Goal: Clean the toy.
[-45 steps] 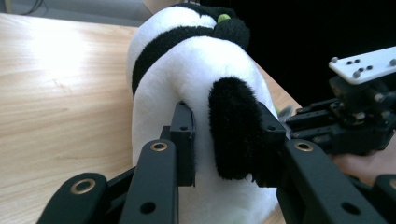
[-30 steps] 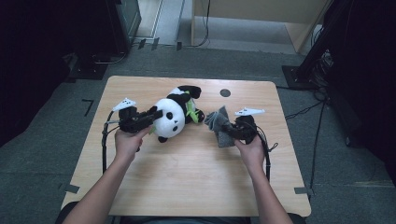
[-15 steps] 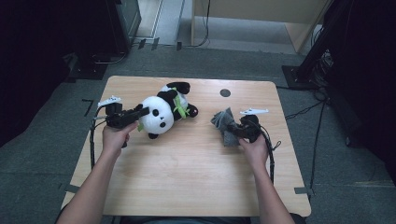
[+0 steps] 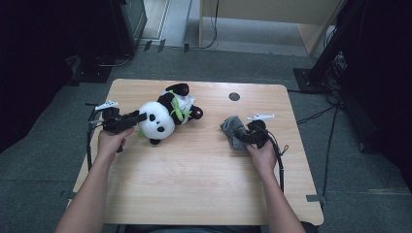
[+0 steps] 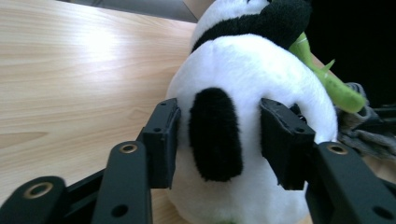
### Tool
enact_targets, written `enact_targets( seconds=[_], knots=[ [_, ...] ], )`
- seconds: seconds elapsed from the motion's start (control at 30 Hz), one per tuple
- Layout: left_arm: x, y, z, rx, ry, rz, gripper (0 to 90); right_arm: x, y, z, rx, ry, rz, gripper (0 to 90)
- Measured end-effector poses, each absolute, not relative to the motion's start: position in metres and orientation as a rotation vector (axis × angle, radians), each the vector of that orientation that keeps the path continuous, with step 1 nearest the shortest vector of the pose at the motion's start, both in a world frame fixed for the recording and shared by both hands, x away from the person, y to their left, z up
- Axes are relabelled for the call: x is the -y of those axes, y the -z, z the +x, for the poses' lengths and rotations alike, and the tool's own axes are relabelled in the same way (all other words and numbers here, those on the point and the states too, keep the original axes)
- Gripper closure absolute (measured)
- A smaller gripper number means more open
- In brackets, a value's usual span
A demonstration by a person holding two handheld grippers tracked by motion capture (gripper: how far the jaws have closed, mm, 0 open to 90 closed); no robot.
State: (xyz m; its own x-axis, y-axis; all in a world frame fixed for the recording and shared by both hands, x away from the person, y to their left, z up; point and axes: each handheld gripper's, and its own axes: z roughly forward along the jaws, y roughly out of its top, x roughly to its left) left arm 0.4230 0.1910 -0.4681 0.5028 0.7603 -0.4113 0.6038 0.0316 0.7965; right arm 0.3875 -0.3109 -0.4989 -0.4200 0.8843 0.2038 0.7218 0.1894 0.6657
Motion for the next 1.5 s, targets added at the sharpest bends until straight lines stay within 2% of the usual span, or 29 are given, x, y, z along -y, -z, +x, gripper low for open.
enact_targets(
  seconds=[0.17,0.53,0.67,1.03,1.1,1.5],
  knots=[
    [-0.200,0.471,0.426,-1.215,-0.284,1.656,44.3,0.313,0.501,0.388,-2.227,-1.054,1.557,61.5],
    [-0.222,0.483,0.440,-1.244,-0.236,1.613,42.8,0.313,0.502,0.389,-2.217,-1.045,1.548,56.1],
    [-0.226,0.484,0.442,-1.255,-0.219,1.600,41.9,0.313,0.503,0.389,-2.204,-1.046,1.559,51.6],
    [-0.228,0.474,0.438,-1.264,-0.293,1.681,37.5,0.318,0.492,0.387,-2.175,-1.128,1.559,43.9],
    [-0.227,0.470,0.436,-1.260,-0.338,1.700,37.4,0.322,0.489,0.385,-2.159,-1.153,1.556,43.8],
    [-0.226,0.452,0.404,-1.210,-0.368,1.758,36.9,0.337,0.463,0.369,-2.113,-1.211,1.467,44.1]
  ],
)
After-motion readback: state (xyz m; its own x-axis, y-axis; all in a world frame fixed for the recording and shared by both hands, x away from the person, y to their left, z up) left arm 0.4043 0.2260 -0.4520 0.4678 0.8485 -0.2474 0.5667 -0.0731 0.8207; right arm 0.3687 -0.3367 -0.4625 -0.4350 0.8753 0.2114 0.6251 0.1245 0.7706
